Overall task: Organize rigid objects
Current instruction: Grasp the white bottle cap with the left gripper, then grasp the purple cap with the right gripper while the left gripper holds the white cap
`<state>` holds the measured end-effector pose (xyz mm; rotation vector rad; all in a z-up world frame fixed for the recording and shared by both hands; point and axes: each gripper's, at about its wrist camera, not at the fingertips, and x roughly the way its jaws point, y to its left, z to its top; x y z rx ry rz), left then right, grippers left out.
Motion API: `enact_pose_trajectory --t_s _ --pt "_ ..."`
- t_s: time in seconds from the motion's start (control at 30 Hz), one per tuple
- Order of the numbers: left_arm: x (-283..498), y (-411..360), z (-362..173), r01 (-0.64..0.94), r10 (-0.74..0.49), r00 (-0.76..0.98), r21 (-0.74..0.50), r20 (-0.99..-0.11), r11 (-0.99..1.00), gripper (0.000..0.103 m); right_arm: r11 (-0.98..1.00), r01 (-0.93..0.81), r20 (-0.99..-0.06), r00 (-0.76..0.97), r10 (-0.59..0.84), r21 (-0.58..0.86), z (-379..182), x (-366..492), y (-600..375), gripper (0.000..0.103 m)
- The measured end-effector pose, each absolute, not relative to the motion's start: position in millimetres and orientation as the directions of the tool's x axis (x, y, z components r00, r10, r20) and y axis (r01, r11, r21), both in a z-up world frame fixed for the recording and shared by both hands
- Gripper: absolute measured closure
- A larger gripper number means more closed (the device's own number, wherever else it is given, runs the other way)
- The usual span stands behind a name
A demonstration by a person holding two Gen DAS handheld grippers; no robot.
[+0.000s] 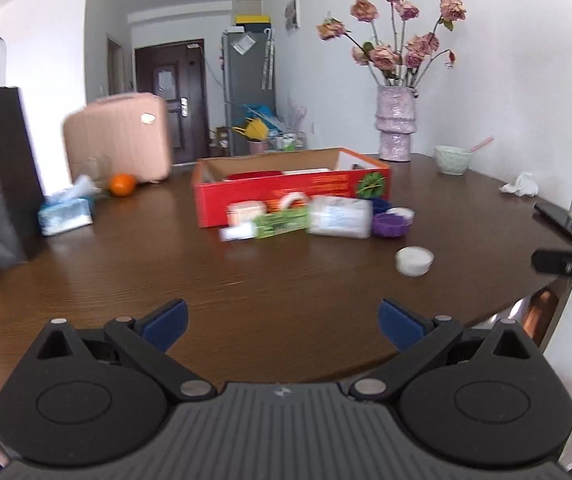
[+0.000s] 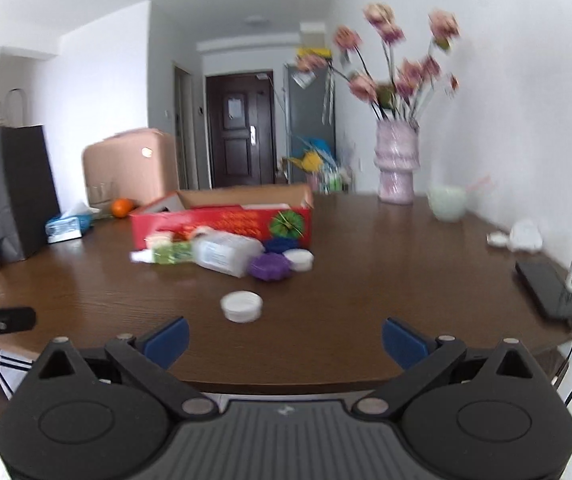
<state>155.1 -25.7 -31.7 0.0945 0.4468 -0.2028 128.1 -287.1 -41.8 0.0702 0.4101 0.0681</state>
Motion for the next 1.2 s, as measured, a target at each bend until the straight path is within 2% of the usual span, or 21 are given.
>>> enact_pose_trajectory --t_s 0.23,0.3,0.33,0.37,0.47,0.5,0.77,0.87,1.07,1.2 --pt "224.9 -123.1 -51.1 0.267 -0.226 0.848 0.018 -0.479 0.963 0.000 0.996 -0.060 -0.419 0.904 0.080 0.059 -46.3 170.4 -338.0 0.000" --pt "241.9 -148.3 -60.3 0.297 -0.244 0.827 0.024 -0.506 0.955 0.005 0.997 -0.045 -0.421 0.905 0.065 0.057 -45.3 182.5 -353.5 0.000" --pt "249.0 -158.2 -64.4 0.305 -0.246 0.820 0.031 -0.517 0.952 0.014 0.997 -0.041 -0.424 0.904 0.064 0.063 -44.5 188.4 -361.1 0.000" --pt "255.8 -166.6 -68.4 0.313 -0.248 0.814 0.038 -0.526 0.949 0.019 0.996 -0.043 -0.426 0.902 0.070 0.073 -44.0 193.4 -368.1 0.000" --pt "274.1 -181.3 -78.0 0.329 -0.256 0.794 0.036 -0.551 0.944 0.046 0.995 -0.067 -0.439 0.894 0.091 0.070 -45.2 209.5 -381.5 0.000" --pt "278.3 -182.9 -80.4 0.323 -0.249 0.786 0.033 -0.565 0.946 0.062 0.996 -0.072 -0.444 0.891 0.091 0.059 -46.7 215.6 -384.5 0.000" --pt "287.9 -173.4 -81.2 0.320 -0.266 0.768 -0.011 -0.582 0.947 0.062 0.990 -0.110 -0.480 0.866 0.140 0.090 -62.5 259.5 -380.9 0.000" --pt "285.3 -153.1 -73.4 0.298 -0.254 0.792 -0.011 -0.555 0.955 0.063 0.988 -0.123 -0.485 0.861 0.154 0.095 -65.4 272.0 -368.0 0.000" --pt "287.0 -80.2 -66.0 0.145 -0.107 0.838 0.029 -0.535 0.989 0.062 0.976 -0.186 -0.508 0.834 0.216 0.109 -70.9 311.3 -318.3 0.003" --pt "287.7 -25.0 -62.8 0.028 0.003 0.849 0.051 -0.528 0.998 0.062 0.971 -0.211 -0.543 0.806 0.236 0.108 -79.3 346.8 -278.6 0.012"
